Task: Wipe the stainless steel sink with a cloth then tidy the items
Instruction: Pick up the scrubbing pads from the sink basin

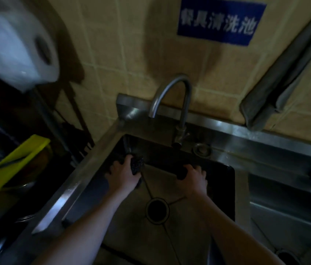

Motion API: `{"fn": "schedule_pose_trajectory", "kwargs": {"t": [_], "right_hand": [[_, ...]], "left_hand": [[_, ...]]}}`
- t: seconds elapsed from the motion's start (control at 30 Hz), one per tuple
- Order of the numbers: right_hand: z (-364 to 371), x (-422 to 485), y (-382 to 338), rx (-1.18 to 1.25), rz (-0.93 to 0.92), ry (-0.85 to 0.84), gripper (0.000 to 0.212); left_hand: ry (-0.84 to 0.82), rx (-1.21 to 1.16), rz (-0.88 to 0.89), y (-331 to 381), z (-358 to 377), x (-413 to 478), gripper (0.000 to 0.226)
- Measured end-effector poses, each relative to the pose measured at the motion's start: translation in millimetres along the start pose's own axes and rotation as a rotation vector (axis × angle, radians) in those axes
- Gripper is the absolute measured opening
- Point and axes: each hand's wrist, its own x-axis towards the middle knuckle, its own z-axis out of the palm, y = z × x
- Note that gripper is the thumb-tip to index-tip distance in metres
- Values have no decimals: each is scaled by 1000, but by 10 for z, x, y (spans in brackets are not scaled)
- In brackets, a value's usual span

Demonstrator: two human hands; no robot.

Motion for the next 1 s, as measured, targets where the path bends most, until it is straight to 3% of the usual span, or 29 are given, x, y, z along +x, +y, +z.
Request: {"fn": "schedule_pose_trajectory", "kwargs": {"t": [0.2, 0.37, 0.63, 0.8, 1.0], "right_hand": [[-304, -206, -521, -8, -147, 11, 67], [-382, -441, -1028, -43, -288, -34, 66], [-323, -889, -1861, 22, -534, -84, 50], [-294, -1134, -2455, 82, -673, -228, 55], [-148, -1474, -3357, 31, -735, -276, 61]], "left_hand": [[125, -177, 0, -235, -642, -152, 55], [169, -38, -101, -512, -1152, -325, 56], [236, -54, -218, -1177, -1911, -679, 57], [271, -73, -304, -1694, -2352, -814, 55], [366, -117, -382, -2370, -2827, -926, 59]]}}
